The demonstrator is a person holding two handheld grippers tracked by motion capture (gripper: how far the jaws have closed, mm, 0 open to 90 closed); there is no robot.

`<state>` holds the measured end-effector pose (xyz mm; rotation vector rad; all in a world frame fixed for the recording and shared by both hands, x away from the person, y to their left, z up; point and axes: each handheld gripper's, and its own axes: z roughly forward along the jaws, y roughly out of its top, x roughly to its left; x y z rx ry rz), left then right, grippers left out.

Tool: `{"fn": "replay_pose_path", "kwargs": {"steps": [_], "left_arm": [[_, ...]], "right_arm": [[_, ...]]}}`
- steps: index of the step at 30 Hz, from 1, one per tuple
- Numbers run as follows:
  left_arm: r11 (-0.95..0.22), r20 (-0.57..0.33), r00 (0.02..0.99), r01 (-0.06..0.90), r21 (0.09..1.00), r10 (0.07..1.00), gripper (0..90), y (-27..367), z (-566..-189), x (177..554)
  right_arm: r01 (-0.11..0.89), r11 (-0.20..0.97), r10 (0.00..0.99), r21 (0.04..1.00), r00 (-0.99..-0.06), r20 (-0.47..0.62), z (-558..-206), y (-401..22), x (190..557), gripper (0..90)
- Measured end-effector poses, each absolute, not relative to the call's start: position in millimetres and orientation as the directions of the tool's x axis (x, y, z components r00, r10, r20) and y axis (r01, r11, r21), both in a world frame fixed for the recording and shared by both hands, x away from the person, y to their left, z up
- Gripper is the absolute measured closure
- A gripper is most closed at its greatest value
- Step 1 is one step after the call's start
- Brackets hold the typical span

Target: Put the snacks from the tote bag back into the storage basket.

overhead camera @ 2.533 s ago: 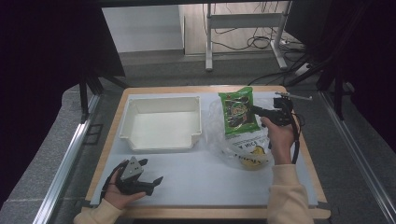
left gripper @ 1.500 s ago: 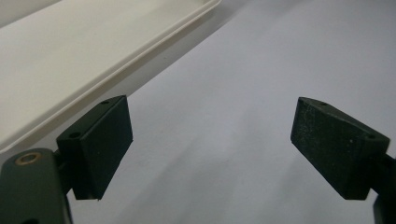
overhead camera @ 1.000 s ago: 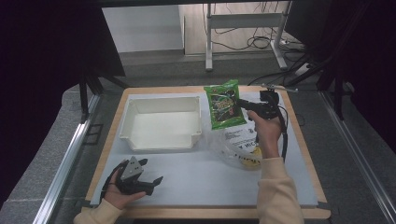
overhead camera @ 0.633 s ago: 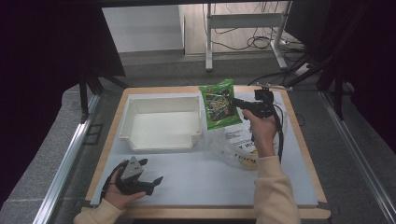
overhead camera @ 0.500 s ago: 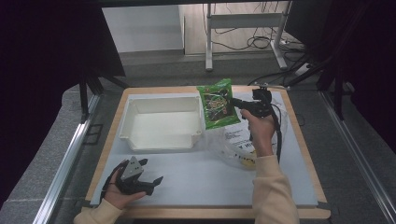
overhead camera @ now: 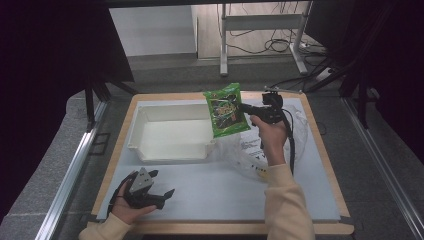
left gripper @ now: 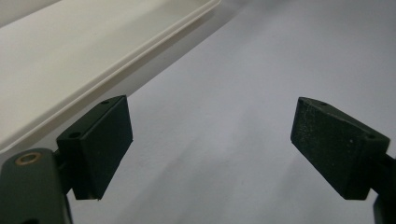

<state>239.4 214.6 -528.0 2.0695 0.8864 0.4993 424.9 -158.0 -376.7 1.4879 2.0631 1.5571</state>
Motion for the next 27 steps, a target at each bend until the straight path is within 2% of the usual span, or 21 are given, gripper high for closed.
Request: {"fn": "replay_pose_path", "kwargs": {"steps": [27], "left_arm": [[-0.423,0.041,0.675,0.412,0.807,0.736,12.6,215.4,-526.7,240.2]], "right_arm": [[0.611,-0.020,0.733,0.792,-0.529,0.427,-378.0,-119.0,433.8,89.9]]}}
